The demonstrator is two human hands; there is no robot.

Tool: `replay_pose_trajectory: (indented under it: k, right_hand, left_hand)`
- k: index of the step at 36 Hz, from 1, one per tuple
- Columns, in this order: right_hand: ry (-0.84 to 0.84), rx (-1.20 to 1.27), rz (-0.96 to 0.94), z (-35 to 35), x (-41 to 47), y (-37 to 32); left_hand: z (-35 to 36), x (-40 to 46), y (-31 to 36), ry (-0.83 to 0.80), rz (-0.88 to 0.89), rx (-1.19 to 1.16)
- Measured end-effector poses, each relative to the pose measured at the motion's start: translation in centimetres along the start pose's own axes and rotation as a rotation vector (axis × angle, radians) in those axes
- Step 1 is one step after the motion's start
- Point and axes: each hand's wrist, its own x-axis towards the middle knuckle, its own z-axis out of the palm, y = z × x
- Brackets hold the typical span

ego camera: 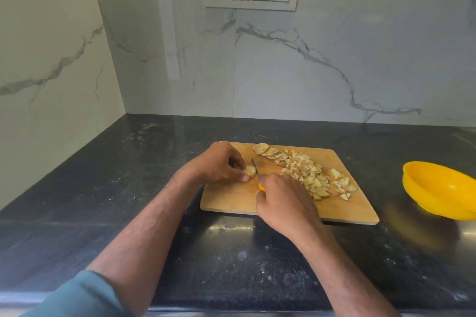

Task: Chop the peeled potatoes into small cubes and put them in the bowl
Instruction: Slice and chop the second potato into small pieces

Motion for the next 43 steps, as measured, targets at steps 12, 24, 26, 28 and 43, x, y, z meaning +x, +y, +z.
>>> replay_pose_trajectory:
  k: [12, 24, 26, 28, 43]
  right_hand:
    - [0.162, 0.079, -0.032, 0.2, -0.5, -0.4]
    - [0.145, 0.005, -0.053, 0.3, -1.7, -0.9]
    - [0.130, -0.012, -0.049, 0.4, -1.7, -0.9]
    - [0.115, -0.024, -0.038, 0.4, -1.7, -1.0]
    - [-0.102, -0.001, 0.024, -0.3, 1.3, -0.7]
  left_hand:
    - [0.3, -0.2, 0.3, 0.057, -0.019, -0.002]
    - [0.8, 0.0, 0.5, 0.092, -0.051, 0.025]
    - [0.9, 0.0, 0.6, 0.083, -0.052, 0.027]
    - [0.9, 0.0, 0.7, 0.070, -0.050, 0.030]
    - [0.6, 0.1, 1.2, 0.007, -0.039, 0.064]
